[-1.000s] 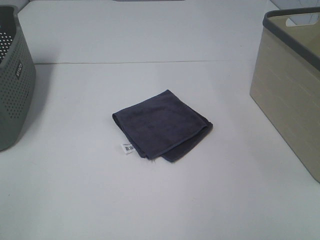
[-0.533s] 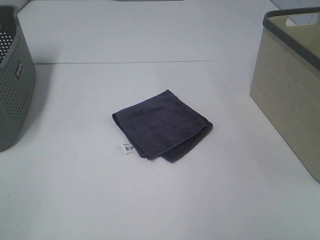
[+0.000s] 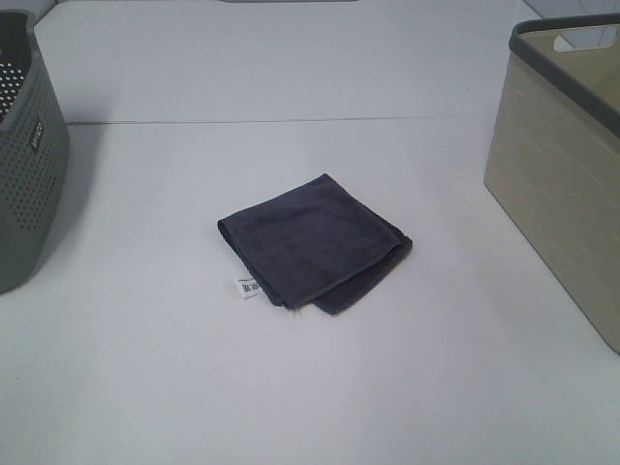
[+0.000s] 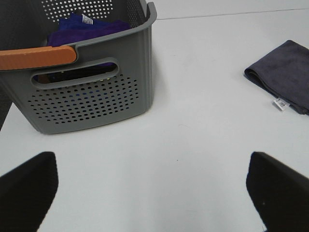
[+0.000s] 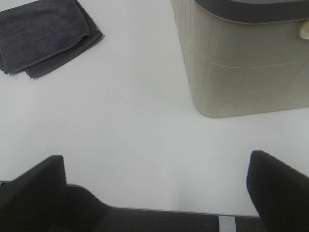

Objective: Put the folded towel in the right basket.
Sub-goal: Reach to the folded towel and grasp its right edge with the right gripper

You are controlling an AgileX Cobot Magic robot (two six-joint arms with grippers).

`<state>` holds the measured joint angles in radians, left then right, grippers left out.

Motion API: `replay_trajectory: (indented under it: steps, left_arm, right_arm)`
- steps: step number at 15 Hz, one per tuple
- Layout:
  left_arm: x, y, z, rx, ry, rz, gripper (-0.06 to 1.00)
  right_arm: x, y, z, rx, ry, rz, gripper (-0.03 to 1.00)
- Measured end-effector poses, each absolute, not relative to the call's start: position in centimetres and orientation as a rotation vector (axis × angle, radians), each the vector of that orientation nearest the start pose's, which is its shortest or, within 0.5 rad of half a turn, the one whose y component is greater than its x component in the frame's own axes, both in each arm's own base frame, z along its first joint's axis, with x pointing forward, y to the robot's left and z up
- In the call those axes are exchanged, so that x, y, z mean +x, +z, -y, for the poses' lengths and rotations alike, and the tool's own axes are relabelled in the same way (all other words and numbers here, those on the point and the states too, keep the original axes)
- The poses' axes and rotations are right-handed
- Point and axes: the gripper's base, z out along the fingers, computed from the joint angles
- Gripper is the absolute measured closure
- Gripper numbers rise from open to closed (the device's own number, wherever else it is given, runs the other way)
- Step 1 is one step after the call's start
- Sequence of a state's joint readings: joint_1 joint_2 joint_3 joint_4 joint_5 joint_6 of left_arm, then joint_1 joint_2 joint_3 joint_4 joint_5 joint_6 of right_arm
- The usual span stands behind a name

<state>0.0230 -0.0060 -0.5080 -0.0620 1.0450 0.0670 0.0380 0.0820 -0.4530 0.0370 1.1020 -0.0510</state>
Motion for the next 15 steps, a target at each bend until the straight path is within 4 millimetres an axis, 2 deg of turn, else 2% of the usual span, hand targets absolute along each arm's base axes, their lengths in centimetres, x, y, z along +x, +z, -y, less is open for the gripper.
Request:
replay_trajectory:
  steps: [15]
  left_arm:
    - [-0.61, 28.09, 0.5, 0.047, -0.017, -2.013, -0.05]
  right_arm:
    - [0.95, 26.06, -0.34, -0.098, 0.039, -2.212, -0.01]
